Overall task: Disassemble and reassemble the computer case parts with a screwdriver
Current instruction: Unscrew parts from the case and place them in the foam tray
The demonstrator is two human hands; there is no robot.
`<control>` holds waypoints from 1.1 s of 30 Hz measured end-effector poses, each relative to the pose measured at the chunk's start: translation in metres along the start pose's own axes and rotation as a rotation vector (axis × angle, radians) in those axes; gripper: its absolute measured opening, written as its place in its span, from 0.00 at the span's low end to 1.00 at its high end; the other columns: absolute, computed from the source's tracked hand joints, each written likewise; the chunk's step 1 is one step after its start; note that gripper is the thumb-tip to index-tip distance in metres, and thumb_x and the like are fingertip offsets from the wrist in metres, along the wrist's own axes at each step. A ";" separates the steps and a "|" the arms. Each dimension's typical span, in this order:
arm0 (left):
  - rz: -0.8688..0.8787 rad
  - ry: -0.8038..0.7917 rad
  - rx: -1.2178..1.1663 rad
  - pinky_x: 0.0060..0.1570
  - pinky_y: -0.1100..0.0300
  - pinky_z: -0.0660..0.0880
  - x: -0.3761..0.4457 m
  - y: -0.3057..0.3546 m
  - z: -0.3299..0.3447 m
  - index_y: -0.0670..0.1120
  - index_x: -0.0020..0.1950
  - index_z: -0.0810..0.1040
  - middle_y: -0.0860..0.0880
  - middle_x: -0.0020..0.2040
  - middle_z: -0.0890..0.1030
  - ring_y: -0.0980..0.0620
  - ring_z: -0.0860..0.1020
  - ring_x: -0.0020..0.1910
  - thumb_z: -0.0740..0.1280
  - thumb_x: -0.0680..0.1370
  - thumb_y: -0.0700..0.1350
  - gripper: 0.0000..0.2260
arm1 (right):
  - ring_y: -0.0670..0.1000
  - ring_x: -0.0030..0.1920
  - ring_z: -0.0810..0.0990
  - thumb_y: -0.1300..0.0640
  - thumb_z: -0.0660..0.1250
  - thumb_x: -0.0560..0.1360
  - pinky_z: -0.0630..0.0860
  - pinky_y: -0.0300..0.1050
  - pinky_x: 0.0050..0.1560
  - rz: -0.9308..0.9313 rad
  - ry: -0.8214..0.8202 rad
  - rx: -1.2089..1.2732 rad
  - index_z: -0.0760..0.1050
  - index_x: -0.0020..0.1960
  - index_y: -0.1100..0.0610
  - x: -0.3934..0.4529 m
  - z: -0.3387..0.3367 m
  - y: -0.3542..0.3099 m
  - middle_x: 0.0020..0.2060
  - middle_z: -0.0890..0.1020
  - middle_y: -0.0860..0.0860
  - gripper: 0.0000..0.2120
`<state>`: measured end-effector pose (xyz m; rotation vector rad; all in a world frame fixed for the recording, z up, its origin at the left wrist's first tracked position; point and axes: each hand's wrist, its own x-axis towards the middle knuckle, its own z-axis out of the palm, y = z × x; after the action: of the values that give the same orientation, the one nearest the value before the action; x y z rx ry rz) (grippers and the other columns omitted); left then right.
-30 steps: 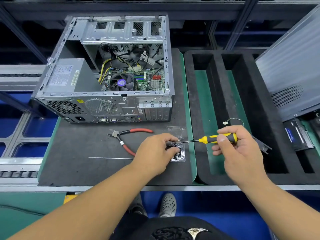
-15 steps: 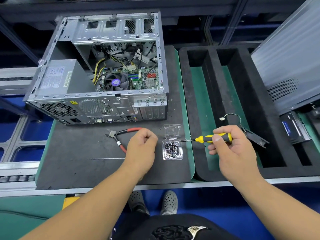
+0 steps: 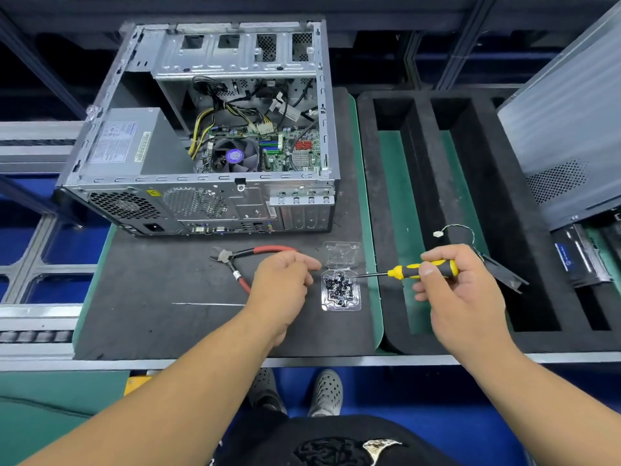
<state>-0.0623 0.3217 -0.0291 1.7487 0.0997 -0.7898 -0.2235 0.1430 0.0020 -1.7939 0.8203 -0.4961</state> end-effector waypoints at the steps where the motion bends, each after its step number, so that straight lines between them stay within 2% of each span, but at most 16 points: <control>1: 0.006 -0.005 0.026 0.30 0.61 0.66 0.000 -0.001 0.000 0.50 0.43 0.85 0.51 0.33 0.78 0.52 0.70 0.31 0.60 0.75 0.36 0.16 | 0.52 0.38 0.85 0.54 0.66 0.81 0.82 0.48 0.43 -0.004 0.005 0.022 0.76 0.51 0.44 0.000 0.000 -0.003 0.42 0.86 0.46 0.04; 4: 0.076 -0.076 0.115 0.29 0.63 0.64 -0.003 0.001 0.001 0.50 0.47 0.85 0.52 0.30 0.75 0.51 0.67 0.30 0.65 0.76 0.35 0.13 | 0.52 0.39 0.85 0.53 0.66 0.79 0.82 0.41 0.42 -0.014 0.011 0.082 0.77 0.51 0.45 -0.001 -0.003 -0.011 0.42 0.85 0.48 0.03; 7: 0.211 -0.189 0.226 0.29 0.68 0.67 -0.006 0.006 0.002 0.52 0.51 0.84 0.58 0.28 0.69 0.57 0.65 0.27 0.72 0.77 0.40 0.07 | 0.55 0.39 0.86 0.61 0.66 0.83 0.83 0.48 0.43 -0.026 0.000 0.107 0.77 0.51 0.46 0.000 -0.007 -0.017 0.43 0.85 0.53 0.10; 9: 0.263 -0.230 0.307 0.31 0.69 0.66 -0.006 0.010 0.005 0.54 0.53 0.84 0.58 0.29 0.65 0.57 0.64 0.29 0.75 0.76 0.45 0.07 | 0.55 0.39 0.86 0.63 0.65 0.83 0.83 0.46 0.42 -0.037 0.002 0.119 0.78 0.51 0.46 -0.001 -0.009 -0.023 0.44 0.85 0.55 0.12; 12: 0.303 -0.225 0.311 0.29 0.67 0.62 -0.005 0.013 0.012 0.51 0.51 0.84 0.59 0.26 0.63 0.57 0.62 0.27 0.76 0.77 0.45 0.05 | 0.56 0.39 0.85 0.63 0.65 0.83 0.83 0.44 0.41 -0.043 0.006 0.139 0.78 0.50 0.45 0.000 -0.011 -0.031 0.43 0.86 0.55 0.12; 14: 0.317 -0.184 0.294 0.29 0.68 0.63 -0.003 0.015 0.013 0.49 0.47 0.84 0.59 0.24 0.65 0.59 0.63 0.26 0.75 0.77 0.43 0.01 | 0.57 0.39 0.85 0.63 0.64 0.83 0.83 0.45 0.40 -0.032 0.010 0.161 0.78 0.51 0.47 0.001 -0.012 -0.033 0.43 0.86 0.55 0.11; 19: 0.371 -0.162 0.296 0.32 0.69 0.67 0.000 0.017 0.007 0.51 0.42 0.83 0.54 0.30 0.73 0.59 0.67 0.29 0.74 0.78 0.45 0.05 | 0.57 0.38 0.84 0.63 0.64 0.83 0.83 0.44 0.40 -0.003 0.012 0.185 0.78 0.52 0.50 0.003 -0.013 -0.038 0.42 0.86 0.55 0.09; 22: 0.395 -0.209 0.368 0.30 0.70 0.66 0.002 0.012 0.006 0.52 0.43 0.83 0.60 0.26 0.72 0.61 0.67 0.26 0.72 0.79 0.45 0.06 | 0.56 0.37 0.84 0.64 0.64 0.83 0.82 0.43 0.39 0.002 0.019 0.182 0.78 0.51 0.51 0.002 -0.014 -0.042 0.41 0.86 0.56 0.09; 24: 0.423 -0.245 0.496 0.28 0.69 0.65 0.003 0.007 0.007 0.54 0.43 0.82 0.60 0.24 0.72 0.60 0.68 0.25 0.71 0.79 0.47 0.05 | 0.56 0.37 0.84 0.64 0.64 0.83 0.82 0.43 0.38 0.009 0.027 0.181 0.78 0.51 0.52 0.002 -0.015 -0.043 0.41 0.85 0.57 0.09; 28: 0.460 -0.275 0.615 0.33 0.73 0.66 0.000 0.000 0.015 0.58 0.51 0.84 0.68 0.30 0.77 0.64 0.74 0.30 0.69 0.80 0.50 0.05 | 0.56 0.37 0.83 0.64 0.64 0.83 0.83 0.44 0.39 0.025 0.038 0.170 0.78 0.52 0.53 -0.001 -0.017 -0.041 0.41 0.85 0.57 0.07; 29: 0.456 -0.273 0.615 0.37 0.72 0.70 -0.002 0.000 0.016 0.60 0.53 0.84 0.67 0.34 0.80 0.63 0.76 0.33 0.69 0.80 0.50 0.06 | 0.56 0.37 0.84 0.63 0.64 0.83 0.83 0.45 0.39 0.026 0.040 0.163 0.78 0.52 0.52 -0.002 -0.018 -0.040 0.41 0.84 0.57 0.08; 31: 0.423 -0.273 0.551 0.44 0.62 0.78 -0.003 0.001 0.016 0.62 0.53 0.84 0.56 0.40 0.85 0.56 0.79 0.36 0.68 0.81 0.50 0.07 | 0.56 0.37 0.84 0.62 0.65 0.83 0.83 0.45 0.40 0.025 0.043 0.162 0.78 0.51 0.50 -0.004 -0.020 -0.039 0.41 0.84 0.56 0.09; 33: 0.393 -0.289 0.373 0.42 0.61 0.77 -0.006 0.005 0.012 0.60 0.50 0.85 0.55 0.39 0.85 0.55 0.79 0.36 0.68 0.81 0.45 0.10 | 0.56 0.37 0.84 0.62 0.65 0.83 0.83 0.44 0.39 0.031 0.040 0.180 0.79 0.50 0.48 -0.006 -0.019 -0.038 0.41 0.84 0.56 0.10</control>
<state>-0.0702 0.3118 -0.0233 1.8938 -0.6032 -0.7910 -0.2293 0.1431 0.0449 -1.6085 0.8040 -0.5693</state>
